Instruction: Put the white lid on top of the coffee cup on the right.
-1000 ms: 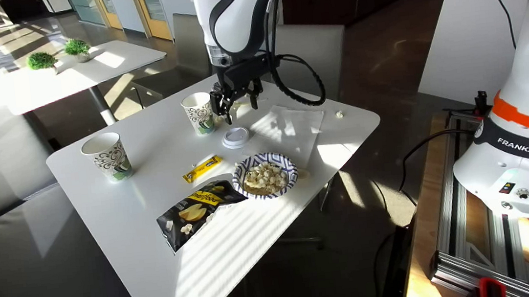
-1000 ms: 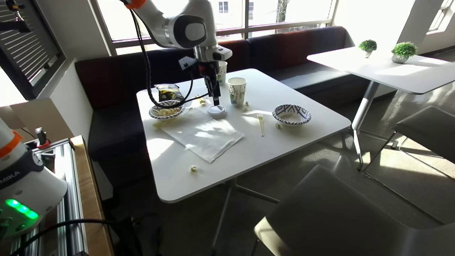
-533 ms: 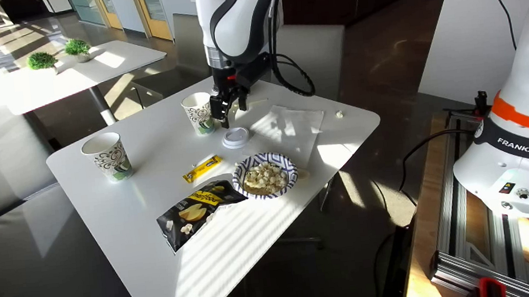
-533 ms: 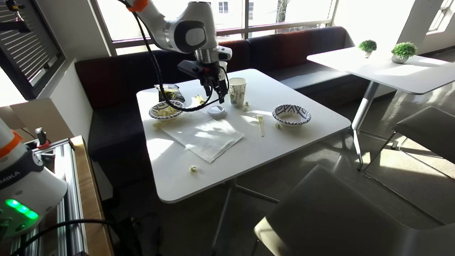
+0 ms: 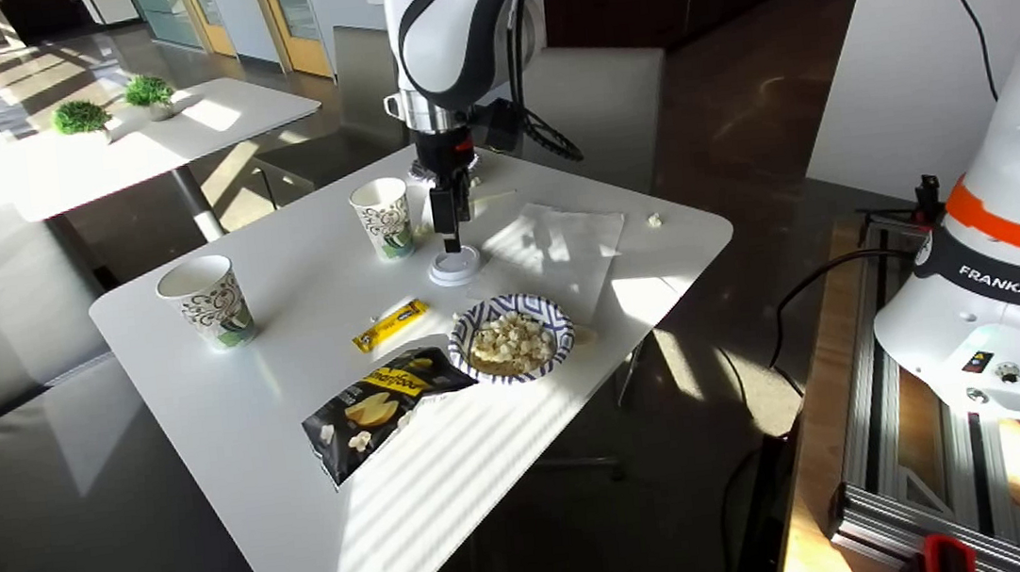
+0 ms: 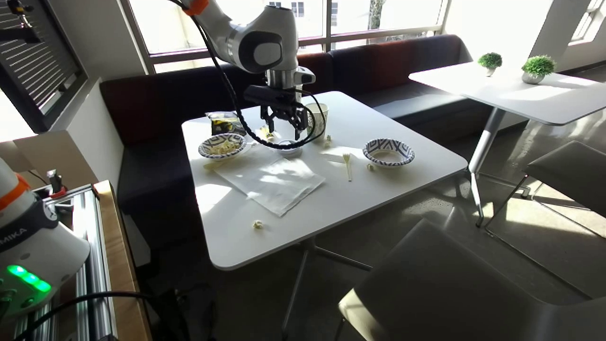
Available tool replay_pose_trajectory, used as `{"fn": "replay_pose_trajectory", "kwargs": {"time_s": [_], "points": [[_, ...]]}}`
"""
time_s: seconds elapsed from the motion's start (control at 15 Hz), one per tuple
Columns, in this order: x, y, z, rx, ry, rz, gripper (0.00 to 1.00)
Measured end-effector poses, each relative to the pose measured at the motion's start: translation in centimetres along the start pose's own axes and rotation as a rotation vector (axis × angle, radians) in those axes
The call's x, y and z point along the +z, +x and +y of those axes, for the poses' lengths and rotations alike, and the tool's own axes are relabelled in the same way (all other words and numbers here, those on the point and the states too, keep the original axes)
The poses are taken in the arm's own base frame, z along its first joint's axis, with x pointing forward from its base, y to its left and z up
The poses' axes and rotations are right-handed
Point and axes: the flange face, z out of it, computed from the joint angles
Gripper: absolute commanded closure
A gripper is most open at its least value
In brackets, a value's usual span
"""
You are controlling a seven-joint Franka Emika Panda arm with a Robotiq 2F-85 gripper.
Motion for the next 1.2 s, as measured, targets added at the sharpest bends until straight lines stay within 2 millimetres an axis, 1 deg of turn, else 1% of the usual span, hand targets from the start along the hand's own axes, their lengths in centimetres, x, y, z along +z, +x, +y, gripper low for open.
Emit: {"fn": "replay_pose_trajectory", "kwargs": {"time_s": [0.2, 0.4, 0.6, 0.87, 1.2], "points": [[1.1, 0.4, 0.6, -0.083, 0.015, -0.041, 0.00], [2.0, 1.3, 1.4, -0.101, -0.020, -0.057, 0.00], [2.6, 2.4, 1.6, -0.096, -0.026, -0.050, 0.00], [3.4, 3.5, 0.8, -0.079, -0.014, -0.057, 0.00], [3.6, 4.3, -0.8, 0.019, -0.008, -0.106, 0.00]]}}
